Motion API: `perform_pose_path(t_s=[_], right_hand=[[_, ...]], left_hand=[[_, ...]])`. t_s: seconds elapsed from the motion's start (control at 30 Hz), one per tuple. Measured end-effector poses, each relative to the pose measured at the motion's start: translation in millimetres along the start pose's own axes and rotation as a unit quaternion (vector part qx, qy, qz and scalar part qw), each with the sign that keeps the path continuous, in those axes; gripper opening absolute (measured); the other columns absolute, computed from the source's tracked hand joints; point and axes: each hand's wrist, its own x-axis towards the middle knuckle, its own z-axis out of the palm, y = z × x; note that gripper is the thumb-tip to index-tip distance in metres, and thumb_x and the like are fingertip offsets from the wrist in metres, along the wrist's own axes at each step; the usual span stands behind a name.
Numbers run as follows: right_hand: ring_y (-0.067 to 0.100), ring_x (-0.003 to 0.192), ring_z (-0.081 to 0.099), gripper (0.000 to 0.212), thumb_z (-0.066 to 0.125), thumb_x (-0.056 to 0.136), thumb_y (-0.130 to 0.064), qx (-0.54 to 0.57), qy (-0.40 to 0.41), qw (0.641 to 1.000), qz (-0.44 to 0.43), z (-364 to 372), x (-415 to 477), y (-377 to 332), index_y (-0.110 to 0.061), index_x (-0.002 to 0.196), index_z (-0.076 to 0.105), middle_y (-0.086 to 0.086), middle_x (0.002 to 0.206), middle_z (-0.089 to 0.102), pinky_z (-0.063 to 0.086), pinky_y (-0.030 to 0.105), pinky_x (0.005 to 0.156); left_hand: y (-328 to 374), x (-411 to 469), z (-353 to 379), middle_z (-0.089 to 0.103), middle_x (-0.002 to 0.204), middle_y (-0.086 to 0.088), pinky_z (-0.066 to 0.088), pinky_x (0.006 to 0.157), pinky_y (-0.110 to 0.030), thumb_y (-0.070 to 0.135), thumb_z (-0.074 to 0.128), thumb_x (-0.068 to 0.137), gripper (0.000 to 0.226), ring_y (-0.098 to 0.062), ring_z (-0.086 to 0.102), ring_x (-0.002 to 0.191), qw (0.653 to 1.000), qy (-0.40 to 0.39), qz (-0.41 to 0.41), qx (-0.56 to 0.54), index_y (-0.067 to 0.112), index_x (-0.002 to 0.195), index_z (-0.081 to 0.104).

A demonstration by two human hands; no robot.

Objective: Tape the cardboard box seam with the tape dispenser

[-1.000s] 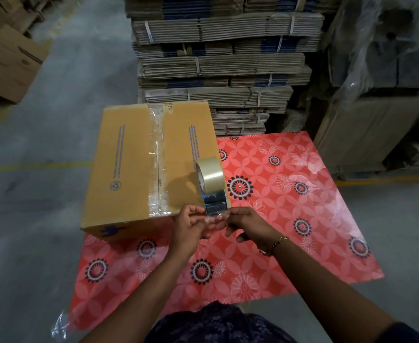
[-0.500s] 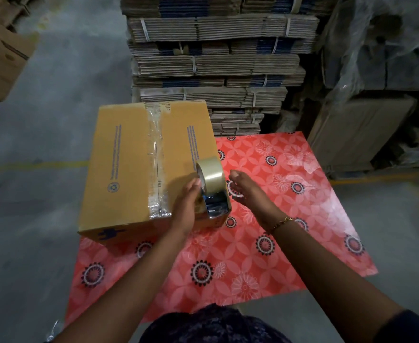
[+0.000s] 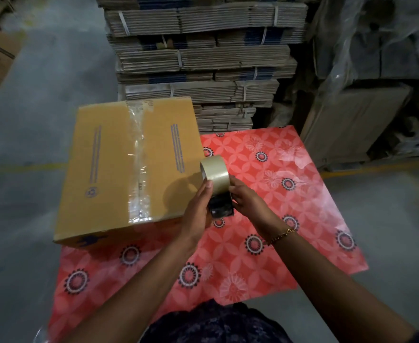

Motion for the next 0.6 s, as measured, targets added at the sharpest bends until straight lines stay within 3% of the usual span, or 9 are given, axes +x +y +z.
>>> perform_pose_path(t_s=[0.1,0.17,0.27,0.37,0.5,0.6], right_hand=[[-0.008,0.1,0.062,0.04,0.043,0.079,-0.028,0.002,0.015,1.0,-0.001,-46.0,-2.6,-0.3,-0.04,0.112,0.061,-0.023,0.107,0.067,0.044,0.022,0.088],[-0.002,0.105,0.06,0.039,0.043,0.08,-0.028,0.001,0.021,1.0,-0.005,-79.1,-3.6,0.8,-0.037,0.115,0.06,-0.018,0.112,0.066,0.044,0.023,0.089],[-0.002,0.105,0.058,0.031,0.042,0.097,-0.018,0.001,0.036,0.999,0.002,-133.7,-1.7,8.6,-0.035,0.119,0.056,-0.015,0.115,0.063,0.044,0.022,0.087],[0.002,0.108,0.057,0.039,0.034,0.102,-0.008,-0.007,0.056,0.998,0.019,-172.1,5.0,15.1,-0.035,0.12,0.055,-0.013,0.116,0.063,0.044,0.026,0.089],[0.003,0.101,0.059,0.036,0.036,0.101,-0.008,-0.01,0.076,0.996,0.046,-219.4,15.1,27.2,-0.034,0.11,0.059,-0.012,0.109,0.064,0.044,0.024,0.079],[-0.003,0.086,0.061,0.036,0.037,0.1,-0.004,-0.011,0.08,0.995,0.053,-244.2,24.5,34.6,-0.031,0.097,0.062,-0.012,0.098,0.065,0.046,0.022,0.075]], left_hand=[[-10.2,18.9,41.5,0.066,0.13,0.003,0.05,0.1,-0.024,0.037,0.041,0.105,0.042,-0.002,0.065,0.113,1.0,-0.007,-0.012,0.019,0.017,0.139,0.055],[-21.5,34.5,69.3,0.067,0.123,0.009,0.05,0.092,-0.016,0.037,0.038,0.106,0.038,0.005,0.065,0.106,0.999,-0.02,-0.012,0.04,0.022,0.136,0.056],[-38.1,56.5,116.6,0.066,0.12,0.01,0.049,0.09,-0.016,0.039,0.037,0.105,0.033,0.007,0.065,0.104,0.998,-0.024,-0.024,0.044,0.029,0.128,0.059],[-52.3,79.7,150.8,0.065,0.112,0.017,0.049,0.089,-0.017,0.04,0.035,0.106,0.024,0.01,0.062,0.098,0.998,-0.019,-0.039,0.048,0.038,0.115,0.057],[-72.6,111.1,190.9,0.063,0.127,0.003,0.047,0.087,-0.023,0.052,0.032,0.103,0.037,0.0,0.059,0.109,0.996,-0.016,-0.071,0.059,0.033,0.128,0.053],[-86.4,132.5,211.0,0.063,0.128,-0.001,0.048,0.08,-0.02,0.051,0.032,0.104,0.04,0.0,0.061,0.103,0.994,-0.005,-0.088,0.056,0.029,0.129,0.053]])
